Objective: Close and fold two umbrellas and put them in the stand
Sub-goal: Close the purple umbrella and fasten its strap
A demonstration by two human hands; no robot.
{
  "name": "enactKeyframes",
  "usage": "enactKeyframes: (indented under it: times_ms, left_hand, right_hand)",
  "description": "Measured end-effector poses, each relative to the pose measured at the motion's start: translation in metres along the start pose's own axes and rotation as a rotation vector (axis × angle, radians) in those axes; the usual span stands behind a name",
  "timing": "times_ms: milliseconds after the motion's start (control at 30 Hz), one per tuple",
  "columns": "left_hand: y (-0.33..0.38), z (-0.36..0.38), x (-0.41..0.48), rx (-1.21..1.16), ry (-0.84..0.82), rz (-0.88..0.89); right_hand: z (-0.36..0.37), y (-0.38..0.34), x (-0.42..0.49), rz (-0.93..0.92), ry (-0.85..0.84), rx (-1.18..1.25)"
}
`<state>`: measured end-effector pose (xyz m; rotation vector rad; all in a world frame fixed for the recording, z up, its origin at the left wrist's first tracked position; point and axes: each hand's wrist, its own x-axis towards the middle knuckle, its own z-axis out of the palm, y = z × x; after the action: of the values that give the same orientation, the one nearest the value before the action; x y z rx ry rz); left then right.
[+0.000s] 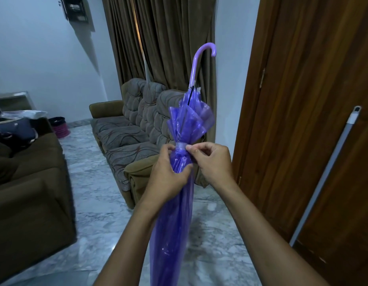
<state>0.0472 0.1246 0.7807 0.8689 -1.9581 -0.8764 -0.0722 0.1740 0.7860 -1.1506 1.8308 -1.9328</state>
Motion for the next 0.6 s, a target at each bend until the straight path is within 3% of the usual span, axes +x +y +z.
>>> enactKeyframes:
  times_ms: [167, 300, 400, 600]
  left_hand:
    - [-0.006, -0.021, 0.008, -0.551, -0.085, -0.090]
    - [-0.012, -0.021, 0.003, -0.833, -0.208, -0.160]
    - [-0.018, -0.018, 0.001, -0.940, -0.276, -0.239]
    - [-0.024, -0.018, 0.003, -0.919, -0.300, -0.342]
  right_hand:
    - [-0.008, -0.005, 0.003, 0.032, -0.173, 0.210]
    - [-0.009, 0.001, 0.003, 0.201, -0.156, 0.365]
    - [-0.006, 0.009, 0.002, 0.316, -0.178, 0.459]
    - [-0.008, 0.010, 0.003, 0.290, -0.209, 0.470]
